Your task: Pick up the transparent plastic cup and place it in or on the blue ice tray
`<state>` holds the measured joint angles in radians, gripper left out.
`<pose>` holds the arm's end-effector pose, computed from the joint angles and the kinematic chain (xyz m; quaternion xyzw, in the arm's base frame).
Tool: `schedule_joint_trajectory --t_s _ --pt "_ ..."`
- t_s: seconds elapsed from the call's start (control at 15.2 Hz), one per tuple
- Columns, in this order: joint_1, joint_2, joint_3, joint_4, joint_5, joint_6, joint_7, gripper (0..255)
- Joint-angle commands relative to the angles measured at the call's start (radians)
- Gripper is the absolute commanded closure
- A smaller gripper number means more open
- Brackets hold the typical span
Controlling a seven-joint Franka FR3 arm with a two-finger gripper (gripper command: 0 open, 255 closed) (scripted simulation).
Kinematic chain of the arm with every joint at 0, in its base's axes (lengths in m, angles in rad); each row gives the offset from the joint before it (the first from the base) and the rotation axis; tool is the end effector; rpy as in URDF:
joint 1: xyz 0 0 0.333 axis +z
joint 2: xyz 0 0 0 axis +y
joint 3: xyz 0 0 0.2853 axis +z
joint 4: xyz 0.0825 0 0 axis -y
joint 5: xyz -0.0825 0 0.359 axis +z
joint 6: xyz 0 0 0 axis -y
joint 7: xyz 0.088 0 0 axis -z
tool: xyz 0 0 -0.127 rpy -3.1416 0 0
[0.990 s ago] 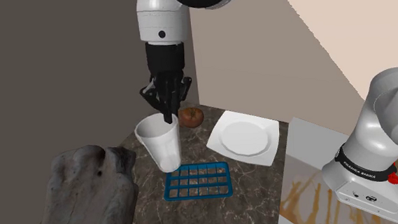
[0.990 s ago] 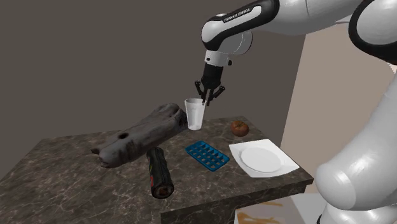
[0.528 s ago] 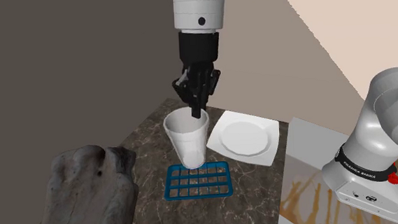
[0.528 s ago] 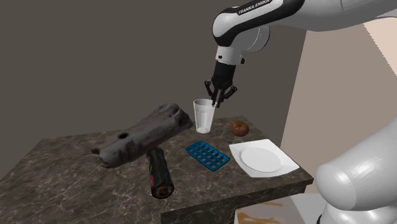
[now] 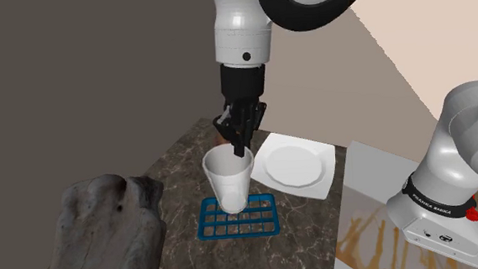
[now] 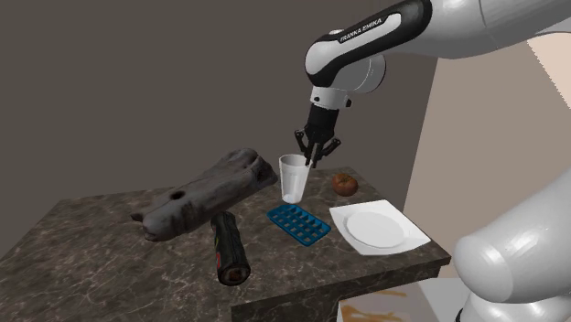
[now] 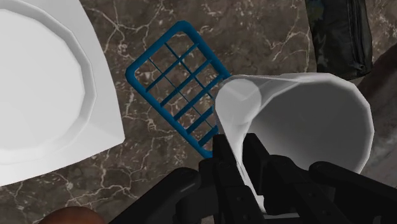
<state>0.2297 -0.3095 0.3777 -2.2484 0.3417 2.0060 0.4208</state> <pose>0.3574 0.2872 0.4480 -0.9945 -0.0179 0.0252 0.1005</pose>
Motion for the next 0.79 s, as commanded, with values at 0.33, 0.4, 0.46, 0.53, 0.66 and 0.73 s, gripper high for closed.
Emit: schedule_joint_trajectory --t_s 0.33,0.4,0.46,0.53,0.66,0.73 --pt "0.004 0.028 0.013 -0.069 0.009 0.097 -0.015 255" --pt "0.004 0.033 0.014 -0.078 0.01 0.111 -0.017 255" --pt "0.005 0.039 0.016 -0.087 0.011 0.125 -0.02 255" --pt "0.005 0.044 0.018 -0.096 0.012 0.139 -0.022 255" --pt "0.006 0.056 0.022 -0.112 0.014 0.167 -0.026 255" --pt "0.007 0.063 0.024 -0.12 0.015 0.182 -0.028 255"
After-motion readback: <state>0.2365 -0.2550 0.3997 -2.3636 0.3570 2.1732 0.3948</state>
